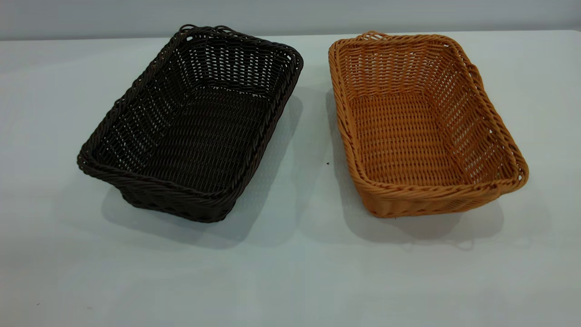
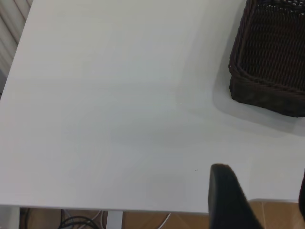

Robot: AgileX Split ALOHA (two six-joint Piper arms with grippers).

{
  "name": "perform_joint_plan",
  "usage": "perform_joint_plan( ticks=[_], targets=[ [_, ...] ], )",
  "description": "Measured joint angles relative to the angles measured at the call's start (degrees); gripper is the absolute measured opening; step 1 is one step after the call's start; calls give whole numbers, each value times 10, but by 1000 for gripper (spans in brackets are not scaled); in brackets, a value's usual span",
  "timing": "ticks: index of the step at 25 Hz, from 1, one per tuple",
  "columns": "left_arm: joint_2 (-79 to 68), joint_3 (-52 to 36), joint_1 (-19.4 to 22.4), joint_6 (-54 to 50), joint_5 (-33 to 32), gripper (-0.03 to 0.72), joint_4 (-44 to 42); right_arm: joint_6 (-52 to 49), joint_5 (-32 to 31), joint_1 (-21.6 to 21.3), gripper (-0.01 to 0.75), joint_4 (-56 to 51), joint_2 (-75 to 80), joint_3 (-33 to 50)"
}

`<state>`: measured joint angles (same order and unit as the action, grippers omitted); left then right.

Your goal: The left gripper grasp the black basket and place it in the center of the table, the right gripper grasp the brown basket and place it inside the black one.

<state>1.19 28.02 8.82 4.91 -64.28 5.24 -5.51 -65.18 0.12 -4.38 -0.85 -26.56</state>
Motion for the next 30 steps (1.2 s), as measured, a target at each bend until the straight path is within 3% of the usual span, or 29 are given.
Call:
perform_joint_plan(
  ticks=[15, 25, 30],
  targets=[
    [-4, 0, 0, -7, 0, 327, -2, 1, 2, 0, 400, -4, 10, 0],
    [-278, 0, 0, 0, 16, 327, -7, 143, 9, 18, 428, -94, 331, 0],
    [-404, 12, 0, 50, 101, 328, 46, 151, 24, 27, 428, -125, 447, -1]
  ],
)
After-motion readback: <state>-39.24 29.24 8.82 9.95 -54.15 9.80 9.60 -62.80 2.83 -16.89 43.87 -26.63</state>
